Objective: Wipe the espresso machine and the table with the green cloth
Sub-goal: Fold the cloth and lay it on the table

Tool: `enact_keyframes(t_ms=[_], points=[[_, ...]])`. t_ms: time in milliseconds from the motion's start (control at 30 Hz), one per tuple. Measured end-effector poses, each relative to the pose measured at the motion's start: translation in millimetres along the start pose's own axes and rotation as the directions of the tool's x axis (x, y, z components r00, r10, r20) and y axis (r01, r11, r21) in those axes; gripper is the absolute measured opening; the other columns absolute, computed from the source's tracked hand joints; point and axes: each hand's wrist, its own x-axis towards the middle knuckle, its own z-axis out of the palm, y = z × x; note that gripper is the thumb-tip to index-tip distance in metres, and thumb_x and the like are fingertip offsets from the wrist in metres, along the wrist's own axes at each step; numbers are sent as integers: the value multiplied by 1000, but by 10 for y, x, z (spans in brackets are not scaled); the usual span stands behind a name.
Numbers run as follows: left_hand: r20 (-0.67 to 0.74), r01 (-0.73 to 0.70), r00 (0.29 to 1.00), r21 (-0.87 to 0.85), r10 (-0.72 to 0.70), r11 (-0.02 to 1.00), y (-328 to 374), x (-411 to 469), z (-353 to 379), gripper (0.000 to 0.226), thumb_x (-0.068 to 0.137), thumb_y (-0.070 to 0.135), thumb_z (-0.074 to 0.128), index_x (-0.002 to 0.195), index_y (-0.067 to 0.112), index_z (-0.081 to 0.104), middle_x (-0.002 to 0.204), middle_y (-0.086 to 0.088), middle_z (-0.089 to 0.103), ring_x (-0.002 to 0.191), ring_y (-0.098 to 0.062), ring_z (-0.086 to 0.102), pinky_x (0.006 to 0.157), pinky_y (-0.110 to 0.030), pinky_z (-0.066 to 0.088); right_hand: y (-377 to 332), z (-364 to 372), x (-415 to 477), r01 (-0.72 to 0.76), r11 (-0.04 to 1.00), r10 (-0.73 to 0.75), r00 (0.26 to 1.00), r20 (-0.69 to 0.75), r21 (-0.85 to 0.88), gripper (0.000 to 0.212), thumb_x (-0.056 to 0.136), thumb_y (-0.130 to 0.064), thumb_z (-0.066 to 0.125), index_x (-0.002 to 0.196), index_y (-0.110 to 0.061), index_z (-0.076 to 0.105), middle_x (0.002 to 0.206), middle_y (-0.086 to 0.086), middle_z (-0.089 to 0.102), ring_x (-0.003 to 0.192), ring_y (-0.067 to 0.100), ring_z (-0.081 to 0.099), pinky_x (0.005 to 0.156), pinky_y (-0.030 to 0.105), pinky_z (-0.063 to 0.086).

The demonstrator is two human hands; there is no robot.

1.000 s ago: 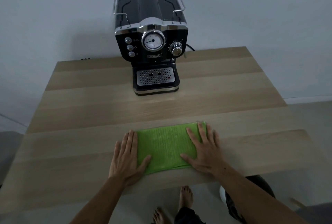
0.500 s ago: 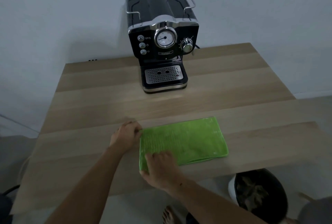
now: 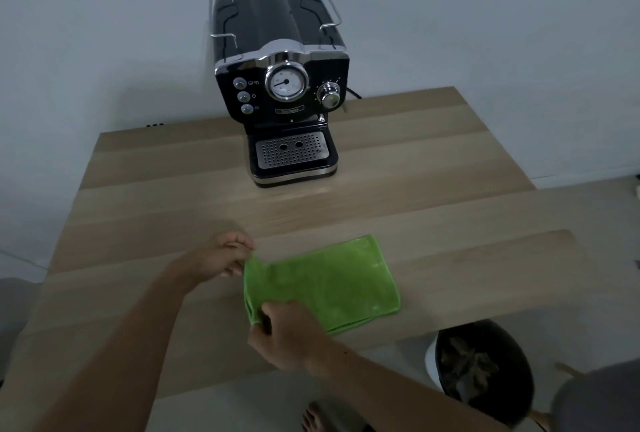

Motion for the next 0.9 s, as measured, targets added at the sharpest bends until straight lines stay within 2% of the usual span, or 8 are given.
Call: enact_keyframes(t_ms=[67,133,300,400,467,567,733,900], points=[[65,-37,997,-31,39,999,234,-4,70,12,91,4,55,91,13,63,70,1,66,54,-5,60,53,-18,41,167,-193,-111,-15,990,20,999,-33,142,30,87,-32,52,65,-14,45,62,4,55,58,20,51,55,31,39],[116,-79,990,-37,83,996,469,42,237,8,91,10,59,92,14,66,73,0,68,58,-5,63,58,-18,44,349,-409,-220,-57,978,63,998,-24,202,35,90,-30,54,60,-18,39,56,-3,44,53,13,41,49,23,30],[160,-54,985,-64,64,996,911,337,838,11,86,14,67,95,9,65,75,-3,69,60,-5,67,54,-14,48,874,-795,-387,-222,891,235,972,16,397,27,84,-33,54,73,-9,58,67,8,61,62,15,57,58,35,44],[118,-35,992,-74,44,997,995,569,1176,7,85,16,70,88,12,65,74,-2,71,63,-8,69,57,-20,49,1150,-956,-398,-348,774,372,926,65,528,24,88,-20,54,65,-18,57,57,0,60,50,10,60,52,22,45],[83,-11,996,-75,17,997,987,684,1365,5,86,16,69,85,13,64,75,-2,71,61,-8,69,58,-21,48,1273,-1035,-385,-412,730,439,894,88,544,26,90,-16,51,65,-19,57,58,-3,59,44,7,60,42,14,40],[74,27,997,-53,-23,998,962,753,1549,1,89,14,65,89,14,65,82,-4,71,63,-7,68,58,-19,49,1413,-1071,-356,-492,705,500,856,133,512,22,91,-16,46,72,-15,56,61,-1,61,40,6,60,35,12,37],[72,-3,997,-92,9,996,922,757,1569,10,92,10,59,92,16,67,80,0,73,67,-7,70,62,-18,52,1524,-1097,-393,-536,692,534,831,157,484,16,92,-17,43,87,-10,56,67,4,66,38,5,60,38,12,39],[165,-44,985,-82,57,996,908,688,1599,25,90,9,61,114,15,63,98,2,72,89,-6,67,81,-20,52,1509,-1098,-411,-553,728,568,817,97,405,17,90,-18,42,80,-13,53,63,4,66,38,7,57,45,19,47]])
